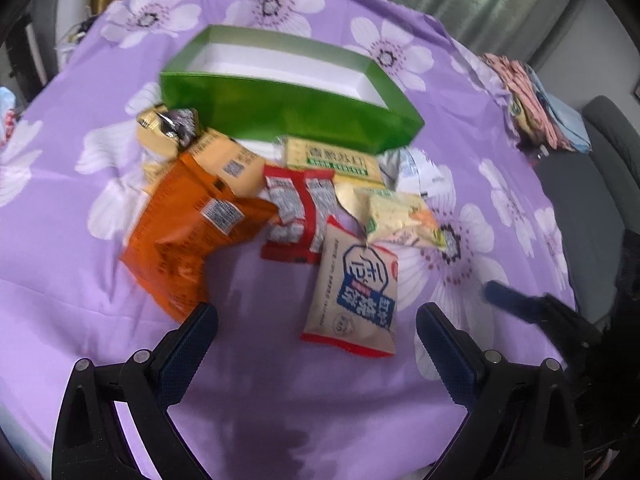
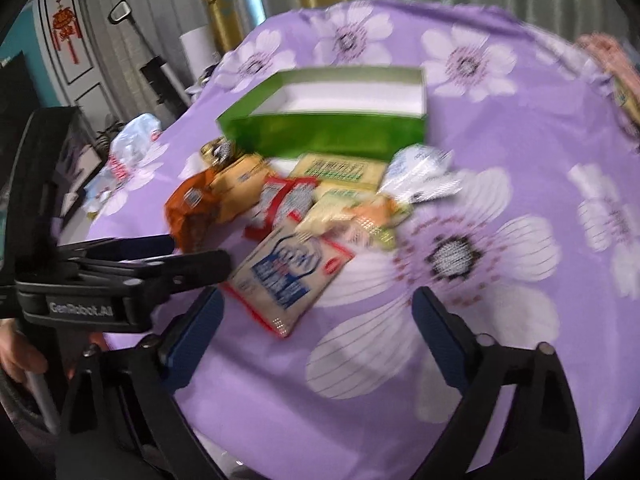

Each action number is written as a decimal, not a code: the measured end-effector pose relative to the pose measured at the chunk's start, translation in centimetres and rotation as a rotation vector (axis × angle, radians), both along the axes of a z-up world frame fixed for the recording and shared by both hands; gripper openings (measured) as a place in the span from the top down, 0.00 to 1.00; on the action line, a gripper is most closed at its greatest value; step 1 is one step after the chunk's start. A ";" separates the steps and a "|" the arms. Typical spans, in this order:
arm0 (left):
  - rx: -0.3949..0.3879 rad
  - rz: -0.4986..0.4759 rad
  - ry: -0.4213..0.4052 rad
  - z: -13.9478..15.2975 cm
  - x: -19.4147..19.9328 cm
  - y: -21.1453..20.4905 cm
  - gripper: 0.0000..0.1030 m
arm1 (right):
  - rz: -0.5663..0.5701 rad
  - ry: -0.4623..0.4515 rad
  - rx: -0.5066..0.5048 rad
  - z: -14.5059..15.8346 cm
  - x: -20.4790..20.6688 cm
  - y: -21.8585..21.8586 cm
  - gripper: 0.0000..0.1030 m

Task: Organize snacks
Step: 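Grasp the white-and-blue biscuit packet with the right gripper, then lift the biscuit packet into the green box and open the right gripper, then withdraw the right gripper and move it to the yellow-green corn snack bag, then grasp the yellow-green corn snack bag with the right gripper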

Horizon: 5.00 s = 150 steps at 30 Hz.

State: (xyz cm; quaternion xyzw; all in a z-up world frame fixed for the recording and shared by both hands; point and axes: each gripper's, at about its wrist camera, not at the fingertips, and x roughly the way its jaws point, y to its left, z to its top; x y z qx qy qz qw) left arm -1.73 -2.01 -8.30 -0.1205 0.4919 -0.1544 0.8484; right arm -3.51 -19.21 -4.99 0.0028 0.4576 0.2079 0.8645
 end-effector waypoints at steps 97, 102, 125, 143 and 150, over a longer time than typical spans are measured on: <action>0.065 0.110 -0.196 9.2 10.4 2.4 0.14 | -0.103 -0.194 0.083 5.3 11.4 -4.2 0.25; 0.058 0.070 -0.189 8.4 7.1 1.3 0.14 | -0.078 -0.146 0.071 4.1 8.0 -4.5 0.25; 0.228 -0.019 -0.195 4.6 1.5 -3.9 0.14 | -0.001 -0.036 0.052 -0.3 3.1 -3.2 0.25; 0.081 -0.075 -0.105 1.4 3.7 -4.0 0.14 | 0.032 -0.003 0.049 -2.4 4.5 -2.4 0.26; 0.015 -0.117 -0.063 0.2 5.0 -4.6 0.14 | 0.043 0.016 0.061 -3.3 5.8 -2.1 0.27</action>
